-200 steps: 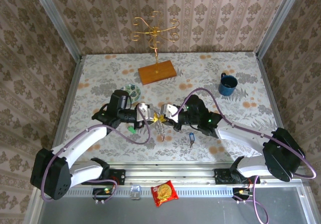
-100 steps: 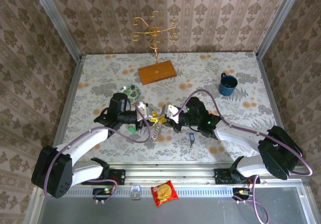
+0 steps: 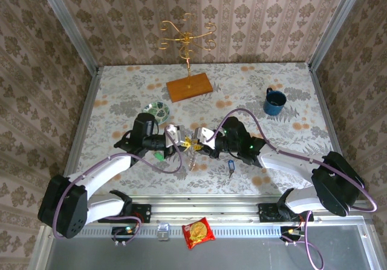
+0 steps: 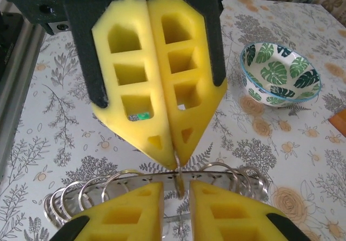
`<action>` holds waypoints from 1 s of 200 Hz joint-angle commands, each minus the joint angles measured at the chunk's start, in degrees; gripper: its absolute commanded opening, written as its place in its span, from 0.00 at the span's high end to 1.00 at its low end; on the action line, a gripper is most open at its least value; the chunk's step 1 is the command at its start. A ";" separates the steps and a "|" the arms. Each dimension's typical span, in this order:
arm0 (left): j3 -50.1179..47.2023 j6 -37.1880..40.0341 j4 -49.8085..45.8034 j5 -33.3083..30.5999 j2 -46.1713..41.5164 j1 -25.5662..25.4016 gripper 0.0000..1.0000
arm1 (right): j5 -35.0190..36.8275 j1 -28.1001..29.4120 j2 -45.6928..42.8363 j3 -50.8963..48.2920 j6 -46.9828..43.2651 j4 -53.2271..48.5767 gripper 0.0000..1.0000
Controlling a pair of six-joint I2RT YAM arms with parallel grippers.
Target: Put the keys on the keyring
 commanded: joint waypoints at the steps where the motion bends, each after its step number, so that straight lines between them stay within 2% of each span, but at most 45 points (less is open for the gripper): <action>1: 2.78 3.96 -5.00 -0.80 -1.09 -0.87 1.00 | 1.32 0.18 -0.12 2.46 -2.36 -2.53 0.80; 66: 6.11 6.40 -9.96 -0.92 -0.41 -1.54 1.00 | 0.25 0.47 0.83 4.00 -2.93 -3.30 0.81; 92: 7.11 7.20 -11.79 -0.69 0.16 -1.71 1.00 | 0.09 0.58 1.37 4.49 -2.72 -2.89 0.88; 112: 7.46 7.07 -11.67 -0.43 0.52 -1.75 1.00 | -0.50 0.61 1.63 4.74 -2.70 -2.95 1.00; 125: 7.48 6.53 -11.31 -0.80 0.60 -1.71 1.00 | -1.00 0.51 1.65 4.50 -2.56 -2.82 1.00; 138: 6.61 5.45 -10.11 -1.73 0.69 -1.57 0.83 | -1.71 0.32 1.63 3.83 -2.20 -1.98 1.00; 156: 3.88 3.11 -6.61 -1.47 -0.11 -0.46 0.73 | -2.44 -0.19 1.63 2.79 -1.20 -0.43 1.00; 175: 0.53 0.02 -1.82 -1.12 -1.97 0.85 0.68 | -3.36 -0.63 1.63 2.31 -0.63 0.25 1.00; 200: -4.25 -4.17 4.97 -0.52 -4.08 2.92 0.67 | -4.48 -1.10 1.62 1.95 -0.24 1.31 1.00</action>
